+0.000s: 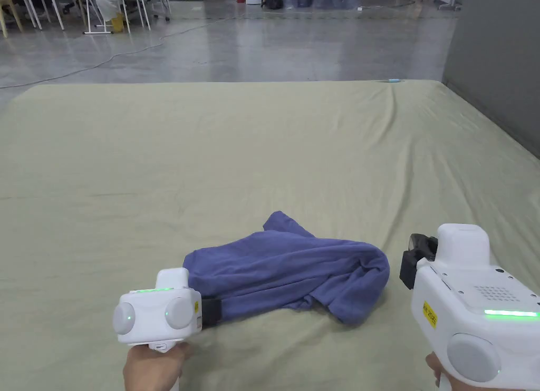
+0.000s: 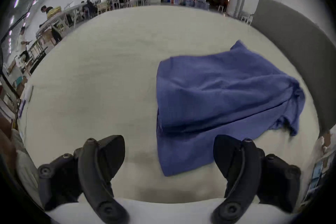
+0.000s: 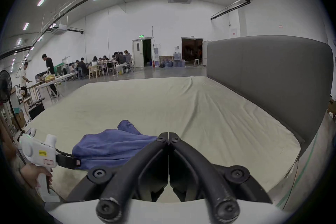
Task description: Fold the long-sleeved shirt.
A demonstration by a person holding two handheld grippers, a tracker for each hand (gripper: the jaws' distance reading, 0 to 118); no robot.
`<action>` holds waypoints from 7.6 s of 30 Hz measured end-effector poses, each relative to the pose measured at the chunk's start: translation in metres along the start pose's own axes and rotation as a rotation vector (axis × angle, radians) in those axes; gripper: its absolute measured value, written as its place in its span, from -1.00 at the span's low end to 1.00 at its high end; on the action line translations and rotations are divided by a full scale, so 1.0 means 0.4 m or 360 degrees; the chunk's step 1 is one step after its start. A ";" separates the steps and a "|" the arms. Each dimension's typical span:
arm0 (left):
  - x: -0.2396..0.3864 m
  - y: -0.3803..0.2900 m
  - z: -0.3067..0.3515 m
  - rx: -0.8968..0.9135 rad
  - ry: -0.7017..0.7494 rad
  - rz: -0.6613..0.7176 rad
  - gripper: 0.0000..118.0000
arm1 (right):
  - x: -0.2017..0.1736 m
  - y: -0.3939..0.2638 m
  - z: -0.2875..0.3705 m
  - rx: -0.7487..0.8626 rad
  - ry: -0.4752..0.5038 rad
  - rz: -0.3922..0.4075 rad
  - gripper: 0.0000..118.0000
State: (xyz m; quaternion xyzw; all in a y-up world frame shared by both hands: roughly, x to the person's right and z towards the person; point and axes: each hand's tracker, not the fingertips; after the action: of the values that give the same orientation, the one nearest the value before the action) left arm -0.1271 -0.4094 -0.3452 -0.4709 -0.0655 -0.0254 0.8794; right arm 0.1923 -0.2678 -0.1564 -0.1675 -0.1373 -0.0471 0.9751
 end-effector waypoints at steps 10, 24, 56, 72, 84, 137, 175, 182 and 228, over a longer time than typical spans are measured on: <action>0.026 -0.010 0.065 0.0144 -0.0099 -0.0078 -1.00 | 0.012 -0.034 -0.058 -0.0147 -0.0025 -0.0029 -0.30; 0.009 0.036 0.130 0.0270 -0.0113 -0.0039 -1.00 | 0.013 -0.210 -0.409 -0.0899 0.0091 -0.0083 0.46; -0.067 0.740 0.567 0.1137 -0.0068 0.0014 -1.00 | -0.024 0.625 -0.454 -0.0049 0.0254 0.0165 -0.95; -0.080 1.100 0.654 0.1318 0.0100 -0.0026 -1.00 | 0.005 0.984 -0.626 0.0099 0.0053 0.0137 -0.95; -0.075 0.845 0.219 0.0798 0.0052 -0.0072 -1.00 | 0.039 0.515 -0.836 -0.0454 0.0059 0.0090 -0.95; -0.202 0.100 0.276 0.0405 -0.0405 -0.0132 -1.00 | 0.159 -0.142 -0.256 -0.1099 0.0218 0.0462 0.54; -0.022 0.526 0.161 0.0709 -0.0451 -0.0121 -1.00 | 0.172 -0.016 -0.229 -0.0769 0.0307 0.0357 -0.96; -0.098 0.684 0.497 0.1147 -0.0397 -0.0049 -1.00 | 0.132 0.334 -0.302 -0.0373 0.0329 0.0357 -0.96; -0.157 0.923 0.369 0.1214 -0.0482 0.0235 -1.00 | 0.115 0.728 -0.665 -0.0083 0.0065 0.0017 -0.96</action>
State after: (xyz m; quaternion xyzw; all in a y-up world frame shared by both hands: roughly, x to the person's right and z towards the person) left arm -0.1637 -0.0828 -0.5774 -0.1132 -0.1647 0.1333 0.9707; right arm 0.3436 -0.0866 -0.4759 -0.1928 -0.1153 -0.0487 0.9732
